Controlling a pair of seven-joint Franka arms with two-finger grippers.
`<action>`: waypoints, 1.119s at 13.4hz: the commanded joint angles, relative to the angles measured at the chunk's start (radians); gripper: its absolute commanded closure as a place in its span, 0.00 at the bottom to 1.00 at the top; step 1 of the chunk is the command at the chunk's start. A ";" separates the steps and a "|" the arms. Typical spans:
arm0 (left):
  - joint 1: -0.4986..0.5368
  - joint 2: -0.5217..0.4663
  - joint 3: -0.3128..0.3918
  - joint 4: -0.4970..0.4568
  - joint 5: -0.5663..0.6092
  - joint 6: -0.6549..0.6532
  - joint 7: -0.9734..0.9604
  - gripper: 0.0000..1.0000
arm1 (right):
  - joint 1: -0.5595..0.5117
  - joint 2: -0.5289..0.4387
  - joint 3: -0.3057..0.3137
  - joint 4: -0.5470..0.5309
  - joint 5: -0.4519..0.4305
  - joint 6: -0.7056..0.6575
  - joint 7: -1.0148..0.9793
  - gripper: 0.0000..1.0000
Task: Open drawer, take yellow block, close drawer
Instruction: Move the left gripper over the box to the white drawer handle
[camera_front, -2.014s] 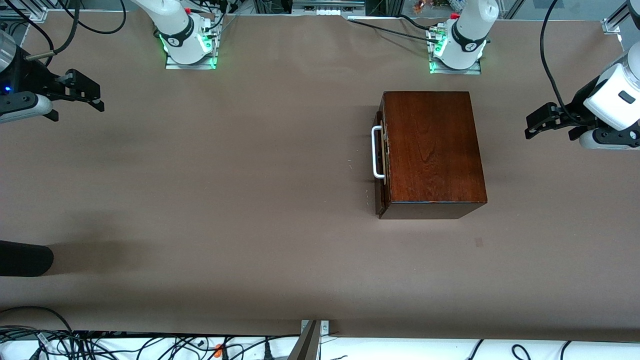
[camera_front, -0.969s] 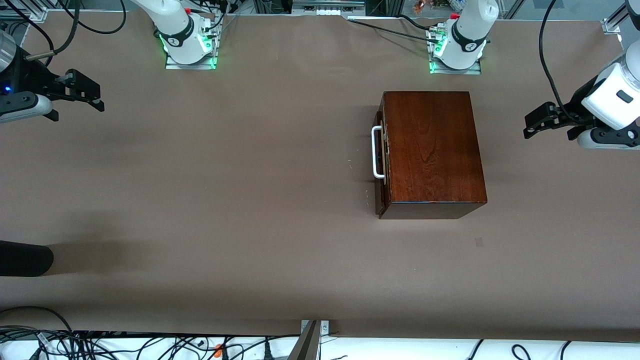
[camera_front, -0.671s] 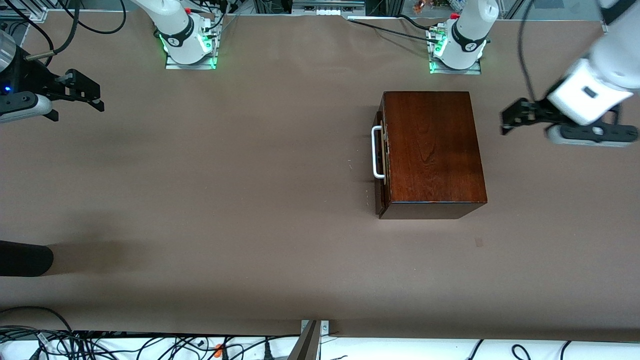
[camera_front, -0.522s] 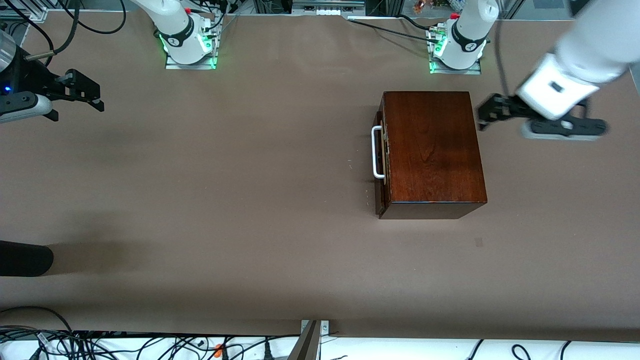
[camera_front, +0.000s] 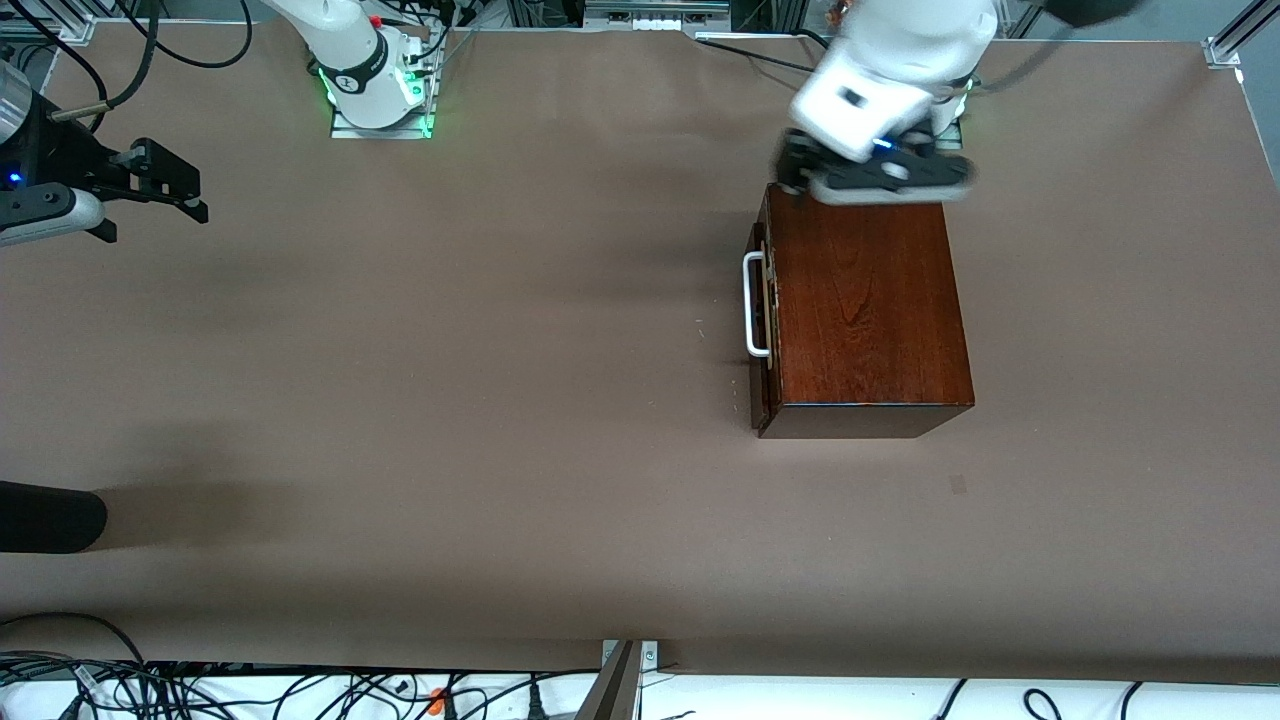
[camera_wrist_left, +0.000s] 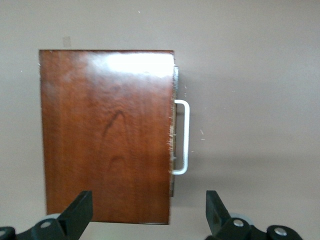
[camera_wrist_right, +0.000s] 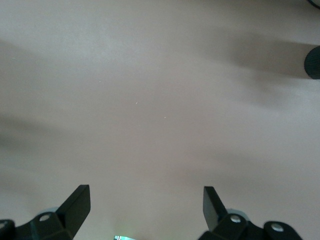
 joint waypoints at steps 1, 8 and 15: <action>-0.100 0.124 -0.033 0.103 0.083 -0.013 -0.140 0.00 | 0.001 -0.003 -0.003 0.005 0.007 -0.012 -0.012 0.00; -0.222 0.342 -0.030 0.125 0.256 -0.005 -0.211 0.00 | 0.001 -0.003 -0.003 0.005 0.007 -0.012 -0.014 0.00; -0.221 0.439 -0.019 0.054 0.342 0.113 -0.285 0.00 | 0.001 -0.003 -0.003 0.005 0.005 -0.012 -0.012 0.00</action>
